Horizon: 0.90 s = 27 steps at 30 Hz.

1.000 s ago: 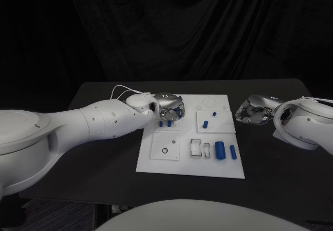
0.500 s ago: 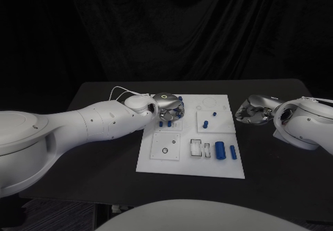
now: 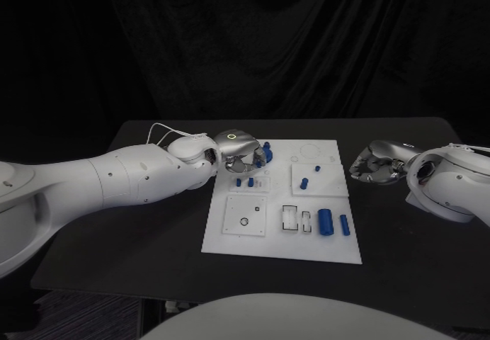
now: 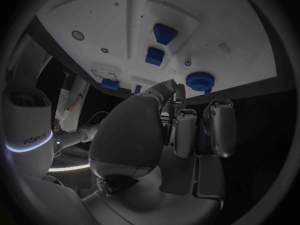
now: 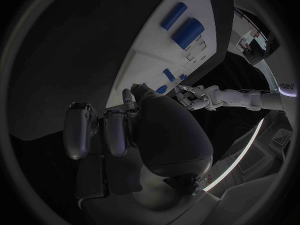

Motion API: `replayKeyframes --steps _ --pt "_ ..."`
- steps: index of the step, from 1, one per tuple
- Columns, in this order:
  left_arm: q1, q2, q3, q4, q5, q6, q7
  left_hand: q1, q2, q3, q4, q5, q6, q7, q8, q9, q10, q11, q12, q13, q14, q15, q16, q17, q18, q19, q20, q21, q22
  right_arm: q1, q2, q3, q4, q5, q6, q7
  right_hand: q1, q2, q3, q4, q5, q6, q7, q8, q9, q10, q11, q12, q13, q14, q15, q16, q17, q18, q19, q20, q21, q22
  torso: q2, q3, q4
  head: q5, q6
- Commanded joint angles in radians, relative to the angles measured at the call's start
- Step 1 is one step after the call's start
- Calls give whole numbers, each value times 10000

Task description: Assemble the parts on the task board

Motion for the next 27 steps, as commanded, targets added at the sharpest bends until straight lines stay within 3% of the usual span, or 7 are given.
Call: replayKeyframes --steps 1,9,18,23,27 --pt "96 -259 5 359 13 -107 -133 -138 -18 30 -74 57 70 -5 -83 -2 60 11 -216 -141 -17 -40 -67 523 -182 4 -33 -47 1869 -23 -23 5 -6 -22 57 -64 -61 -11 56 -3 55 67 6 -47 -10 -85 17 -74 811 709 54 -41 1520 134 99 62 -42 1912 -26 8 41 -33 1" --pt "141 -627 -5 589 13 221 -322 -315 -36 -15 -11 -113 60 2 -136 -5 166 24 -466 -334 -45 -24 -116 439 -171 -28 -23 -106 1852 -29 -68 4 0 -22 109 -84 -60 -10 61 -5 55 65 6 -49 -11 -96 15 -87 795 705 53 -50 1511 136 96 62 -50 1910 -79 41 112 -84 1" --pt "20 -633 -8 456 13 496 -426 -346 -48 -27 -8 -163 9 2 -181 -15 167 29 -578 -410 -82 -19 -159 363 -162 -56 -20 -153 1837 -58 -114 4 28 -21 138 -91 -60 -10 61 -6 55 65 6 -50 -12 -98 15 -89 793 705 53 -52 1510 136 96 62 -51 1910 -107 62 181 -147 1" --pt "-72 -523 -9 252 13 568 -457 -352 -54 -29 -11 -172 -7 7 -195 -19 169 35 -608 -430 -96 -18 -175 334 -160 -61 -19 -163 1835 -69 -122 4 34 -21 144 -89 -58 -6 70 -8 55 61 6 -53 -13 -110 11 -105 775 701 52 -61 1502 140 88 62 -69 1904 -73 42 190 -160 1" --pt "-120 -425 -9 72 13 548 -456 -349 -52 -26 -14 -172 -11 11 -199 -20 176 39 -618 -439 -111 -16 -191 304 -154 -76 -18 -185 1827 -74 -118 4 34 -21 138 -81 -58 -6 70 -8 55 61 6 -53 -13 -110 11 -105 775 701 52 -61 1502 140 88 62 -69 1904 -68 33 157 -133 1"
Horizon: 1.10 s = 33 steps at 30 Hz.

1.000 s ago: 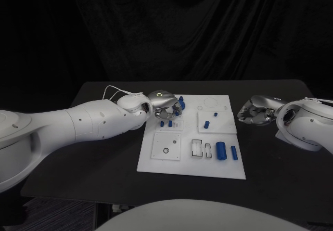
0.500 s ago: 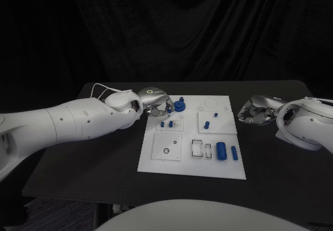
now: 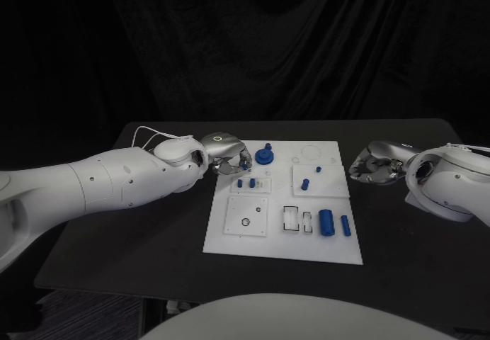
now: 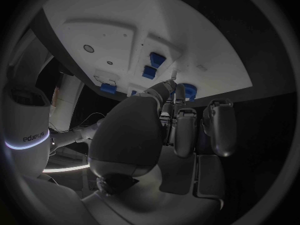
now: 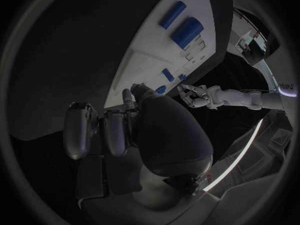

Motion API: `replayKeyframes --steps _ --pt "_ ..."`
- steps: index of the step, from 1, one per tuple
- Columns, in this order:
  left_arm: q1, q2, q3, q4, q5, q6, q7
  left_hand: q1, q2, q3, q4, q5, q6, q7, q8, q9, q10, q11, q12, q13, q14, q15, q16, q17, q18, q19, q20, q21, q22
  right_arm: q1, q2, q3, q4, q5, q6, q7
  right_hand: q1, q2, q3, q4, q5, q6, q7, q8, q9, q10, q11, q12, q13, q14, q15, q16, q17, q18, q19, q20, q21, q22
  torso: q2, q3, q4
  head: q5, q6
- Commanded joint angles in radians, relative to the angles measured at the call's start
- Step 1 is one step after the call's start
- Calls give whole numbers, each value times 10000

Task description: Assemble the parts on the task board

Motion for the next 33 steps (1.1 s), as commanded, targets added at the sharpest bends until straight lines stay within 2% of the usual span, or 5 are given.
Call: replayKeyframes --steps 1,10,14,33 --pt "-35 82 10 -115 15 122 -24 -89 -9 -49 8 -46 -7 13 -16 -7 77 28 -53 -16 -80 20 -52 292 -155 -74 -17 -36 1829 -31 -10 5 18 -21 69 -72 -58 -6 71 -8 59 61 6 -53 -16 -81 -18 -67 775 701 52 -56 1502 141 88 61 -33 1905 14 -13 -28 27 1" --pt "-143 297 11 -346 15 0 50 -76 -2 -42 -7 -46 -10 19 -22 -7 116 33 -63 -29 -64 24 -37 324 -161 -61 -14 -18 1836 -35 18 5 7 -21 60 -58 -58 -6 71 -8 59 61 6 -53 -16 -81 -18 -67 775 701 52 -56 1502 141 88 61 -33 1905 16 -3 -32 26 1" --pt "-193 388 11 -421 15 -74 91 -51 0 -30 -38 -31 -54 16 -55 -18 160 42 -84 -46 -69 29 -44 309 -157 -72 -11 -37 1831 -38 13 5 9 -21 60 -54 -58 -6 71 -8 59 61 6 -53 -16 -81 -18 -67 775 701 52 -56 1502 141 88 61 -33 1905 12 6 -60 17 1" --pt "-246 599 12 -629 15 -166 32 -9 18 -5 -86 -23 -114 16 -100 -36 249 47 -94 -57 -86 35 -66 267 -155 -78 -6 -51 1828 -44 7 5 16 -21 61 -57 -60 -2 81 -9 58 57 7 -58 -18 -103 -19 -95 743 698 51 -62 1496 144 82 60 -47 1901 6 4 -49 -15 1"
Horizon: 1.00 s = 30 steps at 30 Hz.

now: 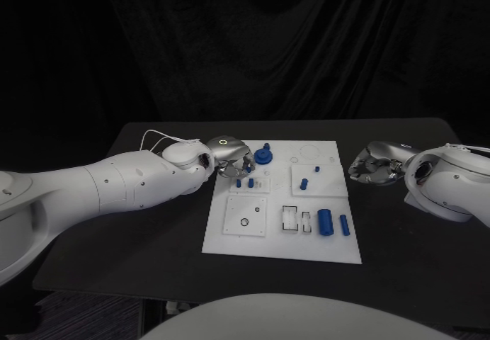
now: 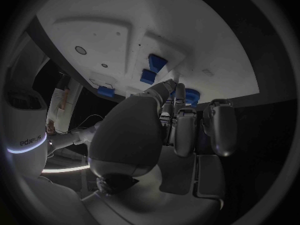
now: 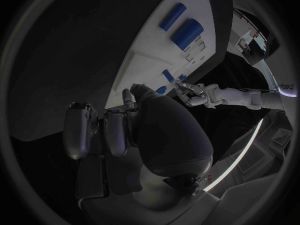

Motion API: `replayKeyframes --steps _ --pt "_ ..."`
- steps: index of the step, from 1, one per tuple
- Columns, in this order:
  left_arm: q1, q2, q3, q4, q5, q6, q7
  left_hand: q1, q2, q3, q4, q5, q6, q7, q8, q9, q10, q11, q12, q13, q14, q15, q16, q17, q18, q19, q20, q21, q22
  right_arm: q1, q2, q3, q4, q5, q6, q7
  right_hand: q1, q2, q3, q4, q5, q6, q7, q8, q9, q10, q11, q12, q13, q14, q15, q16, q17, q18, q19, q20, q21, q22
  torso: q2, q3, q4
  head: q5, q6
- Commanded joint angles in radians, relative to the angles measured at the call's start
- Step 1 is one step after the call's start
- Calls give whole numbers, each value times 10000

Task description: Assemble the parts on the task board

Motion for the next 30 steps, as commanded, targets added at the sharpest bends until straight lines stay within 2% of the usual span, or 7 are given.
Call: replayKeyframes --steps 1,10,14,24,27,29,30 --pt "-28 48 7 -58 17 -119 36 -5 21 25 -66 -16 -75 -16 -31 3 67 4 -21 12 -53 -2 -71 260 -154 -82 -6 -47 1826 -28 -6 5 18 -22 51 -60 -60 -2 53 18 58 57 7 -58 -9 -67 17 -52 743 698 51 -62 1496 143 82 60 -47 1902 3 1 5 -5 1" --pt "-55 163 7 -201 17 -63 -19 32 26 45 -105 11 -96 -6 -47 -6 86 23 -36 5 -76 4 -97 213 -150 -92 -3 -63 1822 -29 1 5 17 15 74 -68 -60 -2 53 18 58 57 7 -58 -9 -67 17 -52 743 698 51 -62 1496 143 82 60 -47 1902 2 -2 15 -12 1" --pt "-74 223 7 -218 17 -33 -39 65 20 64 -147 34 -136 3 -72 -20 100 40 -53 -1 -86 13 -108 194 -146 -105 1 -85 1816 -35 9 5 13 75 76 -62 -62 -1 59 17 57 55 8 -60 -10 -77 19 -66 726 693 51 -77 1483 148 72 59 -72 1894 4 -1 -6 6 1" --pt "-111 249 7 -253 17 216 -9 17 -13 64 -164 -19 -273 -26 -121 -66 50 82 -152 -41 -173 50 -195 47 -120 -191 23 -214 1777 -43 -2 5 21 115 99 -78 -61 -4 71 11 60 20 15 -82 -20 -78 20 -77 715 689 51 -85 1476 151 66 58 -89 1890 4 -7 9 -12 1" --pt "-122 239 7 -264 17 233 -29 -22 -42 92 -176 -63 -633 -164 -152 -170 -5 126 -259 -88 -221 88 -239 -22 -111 -231 51 -272 1762 -43 3 5 23 117 100 -79 -61 -4 71 11 60 20 15 -82 -20 -78 20 -77 715 689 51 -85 1476 151 66 58 -89 1890 2 -9 10 -8 1" --pt "-127 231 7 -268 17 240 -52 -88 -116 134 -180 -107 -1210 -378 -155 -333 -184 212 -447 -164 -292 151 -300 -127 -91 -304 97 -382 1733 -44 3 5 23 118 97 -78 -61 -4 71 11 60 20 15 -82 -20 -78 20 -77 715 689 51 -85 1476 151 66 58 -89 1890 3 -6 5 0 1" --pt "-130 227 7 -269 17 244 -67 -102 -134 143 -182 -115 -1313 -410 -153 -364 -222 226 -484 -179 -307 163 -311 -148 -88 -316 108 -399 1729 -44 2 5 23 118 94 -78 -61 -4 71 11 60 20 15 -82 -20 -78 20 -77 715 689 51 -85 1476 151 66 58 -89 1890 4 -8 1 9 1"
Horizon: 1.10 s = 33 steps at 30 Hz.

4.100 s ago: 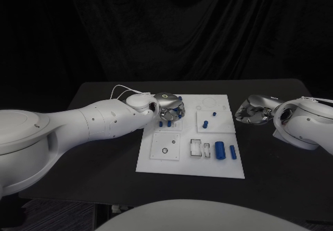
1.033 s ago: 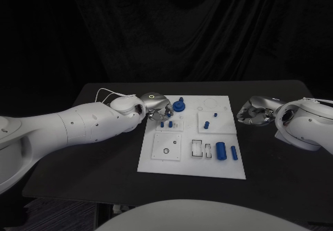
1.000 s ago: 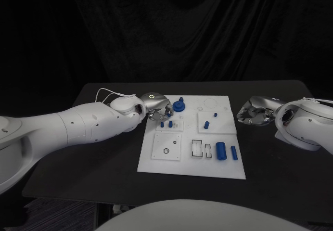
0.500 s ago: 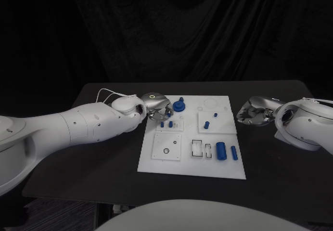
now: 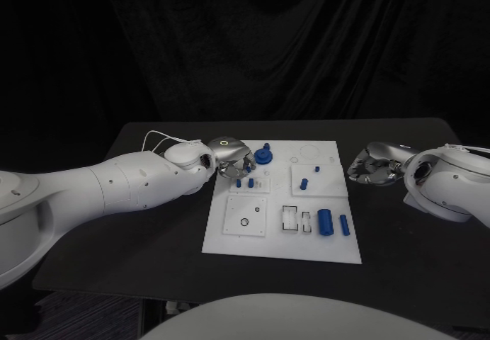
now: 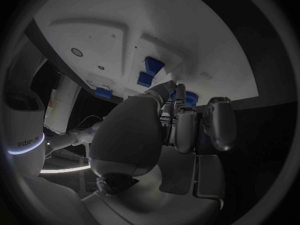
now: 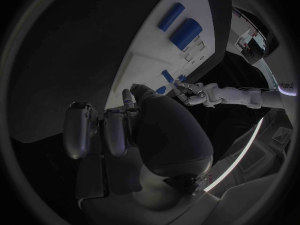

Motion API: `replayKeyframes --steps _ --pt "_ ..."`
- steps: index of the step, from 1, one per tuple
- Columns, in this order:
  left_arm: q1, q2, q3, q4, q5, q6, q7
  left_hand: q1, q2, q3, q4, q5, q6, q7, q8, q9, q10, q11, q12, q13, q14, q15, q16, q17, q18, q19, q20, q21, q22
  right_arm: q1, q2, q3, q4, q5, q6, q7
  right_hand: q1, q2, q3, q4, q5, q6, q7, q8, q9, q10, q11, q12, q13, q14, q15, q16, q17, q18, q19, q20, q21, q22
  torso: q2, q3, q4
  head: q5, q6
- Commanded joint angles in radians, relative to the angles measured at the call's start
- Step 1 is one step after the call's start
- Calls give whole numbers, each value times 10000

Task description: Assemble the parts on the task board

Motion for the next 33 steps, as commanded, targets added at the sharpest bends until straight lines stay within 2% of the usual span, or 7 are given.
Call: replayKeyframes --steps 1,11,21,26,27,30,33 --pt "-42 21 -4 20 17 161 -2 -94 -128 48 -9 -72 -536 -176 -36 -156 -224 73 -190 -61 -114 36 -91 -101 -79 -105 34 -113 1714 -26 -7 5 19 11 64 -76 -61 -4 71 11 60 20 15 -34 -11 -79 19 -40 709 689 51 -45 1476 151 66 58 -49 1890 2 5 -4 22 1" --pt "-64 -133 -4 -17 17 -360 62 -315 -342 10 23 -560 -1627 -557 -7 -434 -1196 261 -638 -123 -397 198 -276 -441 2 -377 184 -522 1607 -26 -72 6 44 11 -27 -50 -60 -1 79 6 60 27 14 -31 -10 -83 21 -49 698 687 52 -51 1470 152 65 58 -53 1889 -16 5 11 48 1" --pt "-96 -895 -4 220 18 -2702 646 -517 -347 -673 342 -1091 -2354 -1177 18 -791 -2907 143 -460 220 -1203 203 -819 -1380 226 -1183 267 -1731 1297 86 -325 11 229 11 -587 121 -69 -148 108 1 88 96 53 -9 -2 -865 83 -768 -108 692 100 -38 1479 148 72 84 -70 1889 -13 -15 4 92 1" --pt "-99 -1587 -5 637 137 -3691 623 -750 -236 -1251 726 -1038 -2381 -1156 38 -976 -3733 155 312 525 -4048 330 -3160 -4409 781 -3641 431 -5415 258 521 -395 12 342 11 -1018 310 -43 -397 237 49 85 168 100 -1 -3 -2495 153 -2284 -1714 699 153 -8 1496 144 90 135 -72 1903 -34 -33 6 117 1" --pt "-99 -1738 -5 759 460 -3803 720 -1060 -84 -1365 1064 -680 -2133 -1111 112 -974 -3810 106 596 587 -5880 475 -4634 -5564 927 -4967 505 -7097 -222 615 -392 13 362 11 -1097 363 -35 -442 252 52 80 192 107 7 0 -2732 163 -2489 -1920 698 162 -6 1497 144 90 142 -74 1904 -39 -42 8 111 1" --pt "-99 -2093 -6 1105 1945 -3748 1302 -1036 116 -1326 1409 -186 -1790 -893 95 -1029 -4068 107 1032 566 -7710 662 -6382 -6299 839 -6563 527 -8409 -568 774 -364 13 403 11 -1253 486 37 -576 325 32 75 287 107 47 18 -3932 178 -3540 -2976 685 177 -29 1474 152 78 158 -108 1898 -45 -65 28 99 1" --pt "-99 -2498 -6 1548 4884 -2842 2519 -986 366 -1305 1725 444 -1755 -276 13 -1171 -4602 660 1194 294 -9223 1033 -7694 -7112 585 -8129 553 -9689 -1031 887 -282 13 421 11 -1395 613 186 -707 447 -49 132 522 78 181 105 -5456 180 -4977 -4395 658 182 -72 1431 170 38 170 -195 1877 -47 -93 51 153 1"
